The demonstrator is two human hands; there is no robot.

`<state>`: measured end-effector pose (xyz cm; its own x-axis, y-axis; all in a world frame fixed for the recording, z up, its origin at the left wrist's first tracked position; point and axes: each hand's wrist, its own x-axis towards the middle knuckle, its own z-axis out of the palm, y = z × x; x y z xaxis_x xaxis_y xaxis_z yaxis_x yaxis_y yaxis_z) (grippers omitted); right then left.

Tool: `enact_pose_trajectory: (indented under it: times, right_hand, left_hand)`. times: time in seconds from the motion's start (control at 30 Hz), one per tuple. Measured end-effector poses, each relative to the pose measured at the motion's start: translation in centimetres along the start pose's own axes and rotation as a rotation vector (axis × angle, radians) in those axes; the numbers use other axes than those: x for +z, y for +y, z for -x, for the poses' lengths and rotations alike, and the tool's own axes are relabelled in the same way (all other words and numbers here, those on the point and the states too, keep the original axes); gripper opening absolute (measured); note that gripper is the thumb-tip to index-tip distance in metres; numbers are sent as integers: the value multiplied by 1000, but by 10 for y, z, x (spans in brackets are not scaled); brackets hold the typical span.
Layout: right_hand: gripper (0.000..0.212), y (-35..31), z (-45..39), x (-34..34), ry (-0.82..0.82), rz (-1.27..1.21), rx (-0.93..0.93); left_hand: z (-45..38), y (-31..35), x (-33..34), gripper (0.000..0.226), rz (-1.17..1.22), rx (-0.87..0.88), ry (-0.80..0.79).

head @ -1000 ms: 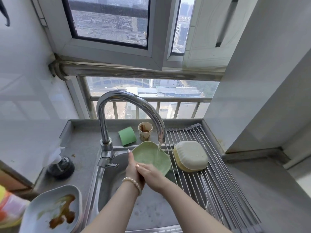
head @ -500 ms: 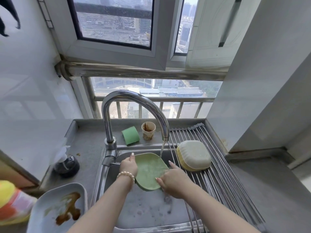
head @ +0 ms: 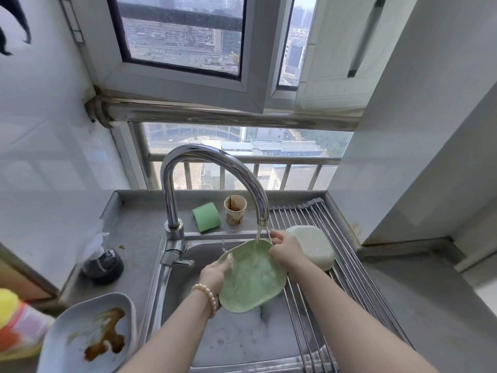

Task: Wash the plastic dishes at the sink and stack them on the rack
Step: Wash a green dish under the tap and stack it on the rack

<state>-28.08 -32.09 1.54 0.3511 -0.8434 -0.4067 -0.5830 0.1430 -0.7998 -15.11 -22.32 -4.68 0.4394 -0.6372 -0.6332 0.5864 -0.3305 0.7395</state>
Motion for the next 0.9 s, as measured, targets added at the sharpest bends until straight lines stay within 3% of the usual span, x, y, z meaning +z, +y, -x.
enact_pose_trajectory:
  times: [0.1, 0.2, 0.37, 0.47, 0.57, 0.63, 0.73, 0.83, 0.9]
  right_hand:
    - [26, 0, 4, 2, -87, 219, 98]
    - [23, 4, 7, -4, 13, 321, 8]
    - [35, 33, -3, 12, 212, -140, 130]
    - [38, 47, -11, 25, 140, -339, 320]
    - [24, 46, -10, 35, 18, -443, 423]
    - [14, 38, -4, 35, 23, -448, 330]
    - [48, 23, 6, 30, 70, -364, 91]
    - [62, 11, 24, 25, -31, -327, -176]
    - [56, 19, 32, 25, -58, -87, -370]
  left_hand:
    - [3, -3, 8, 12, 10, 97, 60]
    - [11, 4, 14, 10, -10, 172, 44]
    - [23, 26, 17, 46, -132, 168, -59]
    - [23, 30, 15, 48, -174, 157, -129]
    - [25, 34, 13, 45, -244, 137, -46]
    - [23, 37, 12, 41, -371, 162, 75]
    - [17, 34, 3, 41, -426, 104, 216]
    - [7, 24, -3, 38, -389, -31, 172]
    - [7, 21, -1, 26, -172, -162, 132]
